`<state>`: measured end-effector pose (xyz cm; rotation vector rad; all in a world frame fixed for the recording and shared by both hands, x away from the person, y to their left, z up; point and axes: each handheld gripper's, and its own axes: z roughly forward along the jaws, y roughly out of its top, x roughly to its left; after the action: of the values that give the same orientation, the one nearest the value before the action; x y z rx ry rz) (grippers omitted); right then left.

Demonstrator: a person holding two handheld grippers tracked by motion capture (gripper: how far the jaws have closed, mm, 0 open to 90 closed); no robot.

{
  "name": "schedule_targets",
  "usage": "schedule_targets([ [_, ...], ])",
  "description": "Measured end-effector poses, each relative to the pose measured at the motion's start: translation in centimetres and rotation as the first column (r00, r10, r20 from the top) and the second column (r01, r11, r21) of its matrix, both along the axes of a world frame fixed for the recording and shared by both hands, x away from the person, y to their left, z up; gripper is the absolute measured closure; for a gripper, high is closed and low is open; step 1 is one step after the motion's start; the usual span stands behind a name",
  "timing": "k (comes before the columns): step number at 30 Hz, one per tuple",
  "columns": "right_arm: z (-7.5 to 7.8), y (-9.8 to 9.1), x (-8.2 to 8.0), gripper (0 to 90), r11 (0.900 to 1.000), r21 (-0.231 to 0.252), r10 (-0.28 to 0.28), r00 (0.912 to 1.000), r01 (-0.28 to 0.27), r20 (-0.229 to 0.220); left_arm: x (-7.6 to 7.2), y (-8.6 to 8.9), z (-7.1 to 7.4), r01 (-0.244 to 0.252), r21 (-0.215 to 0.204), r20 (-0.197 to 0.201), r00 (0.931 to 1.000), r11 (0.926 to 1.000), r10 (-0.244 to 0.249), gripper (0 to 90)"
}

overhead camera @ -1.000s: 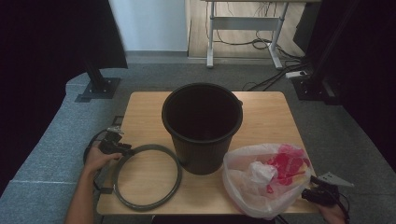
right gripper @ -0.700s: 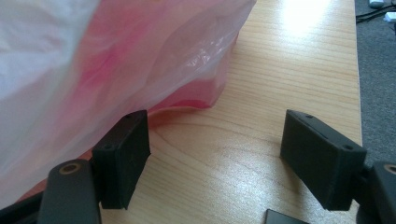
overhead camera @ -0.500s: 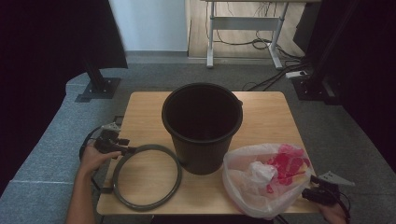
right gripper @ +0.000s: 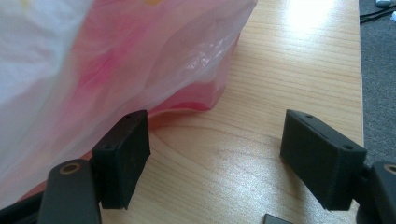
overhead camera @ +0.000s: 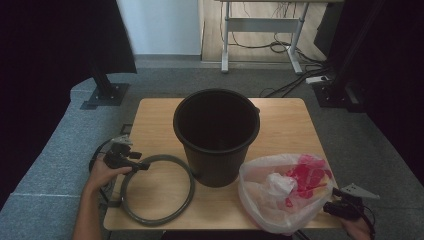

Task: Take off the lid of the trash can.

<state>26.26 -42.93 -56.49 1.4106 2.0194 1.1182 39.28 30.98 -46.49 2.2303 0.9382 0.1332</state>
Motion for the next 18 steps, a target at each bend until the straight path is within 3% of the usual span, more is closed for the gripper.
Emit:
schedule_targets([
  [8,0.0,0.0,0.0,23.5,1.0000,-0.005,0.002,1.0000,-0.002,0.000,-1.5,-0.2,1.5,0.026,-0.046,0.059,0.9980,0.9986,-0.023,30.5],
  [18,0.0,0.1,-0.1,23.5,0.9999,-0.012,0.007,1.0000,-0.007,0.002,-2.8,-1.1,2.6,0.054,-0.014,0.094,0.9942,0.9985,-0.052,29.8],
])
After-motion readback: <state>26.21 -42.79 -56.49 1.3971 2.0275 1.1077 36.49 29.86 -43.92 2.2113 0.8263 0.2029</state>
